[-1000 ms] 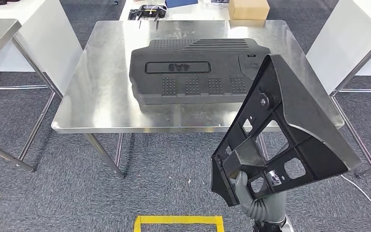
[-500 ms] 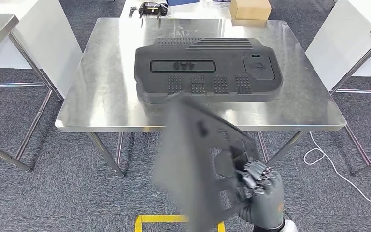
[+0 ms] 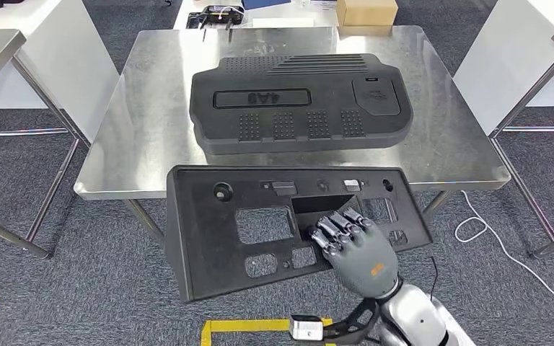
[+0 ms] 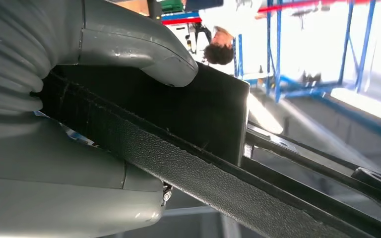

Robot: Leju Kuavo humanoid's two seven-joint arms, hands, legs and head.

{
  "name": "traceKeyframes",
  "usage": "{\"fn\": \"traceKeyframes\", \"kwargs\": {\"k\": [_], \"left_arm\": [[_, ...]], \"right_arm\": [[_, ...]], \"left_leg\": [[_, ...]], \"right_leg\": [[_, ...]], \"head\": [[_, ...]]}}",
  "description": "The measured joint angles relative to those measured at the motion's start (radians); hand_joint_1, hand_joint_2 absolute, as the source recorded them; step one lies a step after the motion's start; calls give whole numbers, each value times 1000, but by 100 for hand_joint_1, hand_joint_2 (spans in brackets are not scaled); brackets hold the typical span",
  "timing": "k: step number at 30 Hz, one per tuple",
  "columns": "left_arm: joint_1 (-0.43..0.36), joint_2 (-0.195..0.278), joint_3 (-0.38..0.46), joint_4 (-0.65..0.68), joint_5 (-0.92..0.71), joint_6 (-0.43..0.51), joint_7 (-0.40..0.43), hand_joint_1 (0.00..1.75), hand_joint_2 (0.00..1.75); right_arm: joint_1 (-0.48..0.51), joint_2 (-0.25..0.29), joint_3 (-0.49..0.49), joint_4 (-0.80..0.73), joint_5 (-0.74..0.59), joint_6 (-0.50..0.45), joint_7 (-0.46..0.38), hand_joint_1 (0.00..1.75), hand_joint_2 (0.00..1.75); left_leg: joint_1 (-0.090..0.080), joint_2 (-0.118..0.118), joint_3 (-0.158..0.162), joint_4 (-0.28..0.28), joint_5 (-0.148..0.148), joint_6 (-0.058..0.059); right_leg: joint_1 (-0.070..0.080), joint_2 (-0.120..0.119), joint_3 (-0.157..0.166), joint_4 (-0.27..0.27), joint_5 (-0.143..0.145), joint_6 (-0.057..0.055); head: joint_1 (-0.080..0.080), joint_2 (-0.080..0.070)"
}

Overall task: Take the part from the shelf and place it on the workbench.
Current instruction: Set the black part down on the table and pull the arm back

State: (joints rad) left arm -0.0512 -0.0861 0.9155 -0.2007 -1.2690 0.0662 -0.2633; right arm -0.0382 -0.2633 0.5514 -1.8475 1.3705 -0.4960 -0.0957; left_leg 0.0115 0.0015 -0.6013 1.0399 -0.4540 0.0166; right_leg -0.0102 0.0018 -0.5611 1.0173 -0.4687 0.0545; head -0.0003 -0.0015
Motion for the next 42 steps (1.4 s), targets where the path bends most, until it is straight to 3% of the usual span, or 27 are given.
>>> {"fn": "traceKeyframes", "kwargs": {"k": [4,8,16,20,22,24,26,27,29,30,32,34,36,38,40,41,42], "left_arm": [[-2,0,2,0,-6,-6,3,0,175],[-2,0,4,0,-7,-7,5,0,175],[-2,0,9,0,-9,-5,7,0,175],[-3,-1,11,0,-9,-4,10,0,175],[-5,-2,11,0,-10,-5,11,0,175],[-6,-2,12,0,-11,-6,13,0,175],[-6,-2,13,0,-13,-7,16,0,175],[-6,-2,14,0,-15,-7,17,0,175],[-6,-2,16,0,-16,-7,18,0,175],[-6,-1,16,-1,-17,-6,18,0,175],[-6,1,17,-3,-17,-6,18,0,175],[-6,0,17,-4,-17,-6,18,0,175],[-6,-1,18,-4,-17,-5,20,0,175],[-6,-2,18,-4,-17,-4,20,0,175],[-6,-2,19,-4,-18,-4,20,0,175],[-6,-2,19,-4,-17,-4,19,0,175],[-6,-2,19,-4,-17,-5,19,0,175]], "right_arm": [[-103,-58,53,39,22,83,20,166,175],[-161,-90,90,67,24,108,28,166,175],[-185,-110,134,99,36,108,40,166,175],[-190,-111,146,107,41,111,41,166,175],[-197,-111,152,111,47,115,43,166,175],[-203,-111,159,118,52,120,45,166,175],[-205,-111,166,127,55,122,49,166,175],[-205,-111,170,131,55,123,50,166,175],[-207,-111,177,136,56,123,52,166,175],[-209,-110,180,139,56,123,52,166,175],[-213,-109,184,143,56,123,53,166,175],[-215,-109,187,146,57,123,54,166,175],[-218,-109,189,148,59,123,57,166,175],[-223,-108,192,150,59,123,59,166,175],[-226,-105,197,152,59,123,59,166,175],[-226,-103,200,154,59,123,59,166,175],[-226,-102,203,156,59,123,59,166,175]], "left_leg": [[-2,-1,-1,0,1,-1],[-6,-2,-2,0,1,-1],[-15,-5,-5,7,-3,5],[-12,-3,1,-7,2,16],[-2,0,8,-22,9,25],[1,1,9,-24,10,27],[3,1,8,-24,9,25],[5,0,8,-24,8,23],[12,-2,11,-22,4,12],[13,-3,12,-21,1,3],[9,-5,12,-19,-2,-14],[9,-4,14,-22,-2,-25],[16,-4,9,-4,-14,-32],[18,-4,-34,91,-59,-32],[17,-5,-109,232,-110,-28],[16,-5,-137,275,-116,-26],[16,-5,-148,282,-102,-24]], "right_leg": [[-1,0,0,0,0,0],[-4,-1,0,0,0,0],[-13,-1,0,-3,2,4],[-16,-1,-2,-4,2,11],[-14,-1,-30,46,-23,10],[-16,-1,-94,170,-69,8],[-22,-1,-148,260,-89,18],[-26,-1,-149,253,-77,28],[-36,-5,-99,137,-21,55],[-38,-6,-66,72,4,64],[-35,-4,-31,0,26,51],[-29,1,-30,-1,24,22],[-29,2,-25,-1,21,4],[-28,3,-15,-3,16,-15],[-19,3,-6,-3,9,-29],[-15,4,-1,-3,5,-33],[-11,5,5,-3,1,-37]], "head": [[0,0],[0,0],[0,0],[0,0],[3,0],[4,0],[4,0],[4,0],[5,0],[7,0],[7,0],[4,0],[3,0],[0,0],[0,0],[0,0],[0,0]]}}
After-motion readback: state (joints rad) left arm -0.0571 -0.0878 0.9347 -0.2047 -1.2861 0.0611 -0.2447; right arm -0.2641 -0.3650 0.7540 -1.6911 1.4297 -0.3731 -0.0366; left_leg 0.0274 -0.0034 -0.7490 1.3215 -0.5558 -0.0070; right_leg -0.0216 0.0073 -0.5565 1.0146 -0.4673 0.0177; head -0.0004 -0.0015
